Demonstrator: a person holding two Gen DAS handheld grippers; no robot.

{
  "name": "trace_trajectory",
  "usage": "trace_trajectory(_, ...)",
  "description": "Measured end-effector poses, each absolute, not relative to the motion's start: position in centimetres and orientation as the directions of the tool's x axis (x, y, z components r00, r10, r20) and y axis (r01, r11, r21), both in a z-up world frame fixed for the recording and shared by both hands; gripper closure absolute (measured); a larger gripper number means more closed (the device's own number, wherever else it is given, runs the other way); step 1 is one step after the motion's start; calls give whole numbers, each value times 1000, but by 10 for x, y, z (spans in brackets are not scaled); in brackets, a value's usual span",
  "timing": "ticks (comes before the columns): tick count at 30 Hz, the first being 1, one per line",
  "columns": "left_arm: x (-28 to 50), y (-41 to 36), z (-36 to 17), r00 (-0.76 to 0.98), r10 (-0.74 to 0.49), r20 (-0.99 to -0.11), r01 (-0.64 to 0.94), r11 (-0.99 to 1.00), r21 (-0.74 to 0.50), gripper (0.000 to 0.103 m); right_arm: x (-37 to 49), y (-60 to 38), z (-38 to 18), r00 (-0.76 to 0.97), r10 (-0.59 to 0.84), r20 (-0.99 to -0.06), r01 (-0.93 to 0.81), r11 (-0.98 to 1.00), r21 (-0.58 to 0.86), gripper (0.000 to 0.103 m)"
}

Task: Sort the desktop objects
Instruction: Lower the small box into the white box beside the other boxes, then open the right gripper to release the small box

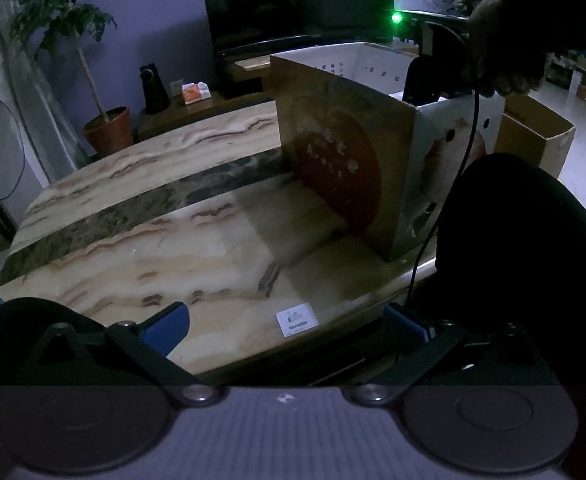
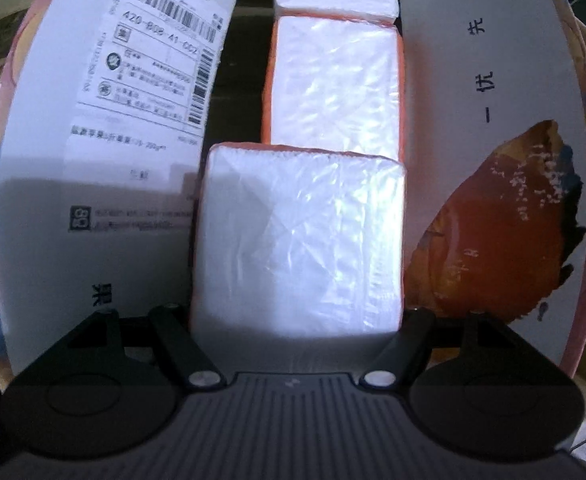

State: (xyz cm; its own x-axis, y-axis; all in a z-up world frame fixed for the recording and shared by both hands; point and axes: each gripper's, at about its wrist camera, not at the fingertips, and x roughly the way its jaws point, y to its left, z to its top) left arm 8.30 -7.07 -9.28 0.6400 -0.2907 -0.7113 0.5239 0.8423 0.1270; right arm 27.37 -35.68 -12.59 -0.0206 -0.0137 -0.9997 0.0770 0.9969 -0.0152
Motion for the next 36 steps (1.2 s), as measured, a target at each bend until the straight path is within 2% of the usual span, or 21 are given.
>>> trace_trajectory(7, 76, -72, -94, 658, -280, -699, 522, 838, 156, 1, 265, -357, -120, 33, -5, -999, 85, 996, -2, 26)
trace_trajectory(11, 72, -75, -95, 670, -272, -691, 527, 830, 184, 1, 255, -365, -105, 117, 53, -992, 113, 991, 67, 18)
trace_trajectory(13, 70, -76, -95, 671, -271, -690, 531, 826, 192, 1, 250, -368, -98, 137, 66, -988, 109, 991, 81, 18)
trace_trajectory(17, 70, -79, -97, 670, -265, -693, 533, 822, 200, 1, 239, -370, -89, 148, 57, -987, 85, 994, 70, 22)
trace_trajectory(25, 65, -89, -102, 672, -255, -696, 554, 796, 243, 1, 224, -374, -94, 165, 121, -979, 99, 985, 139, 20)
trace_trajectory(30, 64, -91, -104, 671, -254, -696, 559, 791, 250, 1, 226, -368, -102, 148, 82, -986, 80, 992, 95, 20)
trace_trajectory(34, 64, -90, -104, 671, -254, -696, 557, 792, 248, 1, 224, -369, -102, 153, 61, -986, 72, 995, 73, 23)
trace_trajectory(35, 64, -90, -104, 671, -255, -696, 558, 792, 247, 1, 223, -370, -102, 149, 52, -987, 67, 996, 62, 30)
trace_trajectory(36, 63, -90, -104, 671, -257, -695, 558, 792, 247, 1, 222, -369, -102, 136, 34, -990, 56, 998, 42, 31)
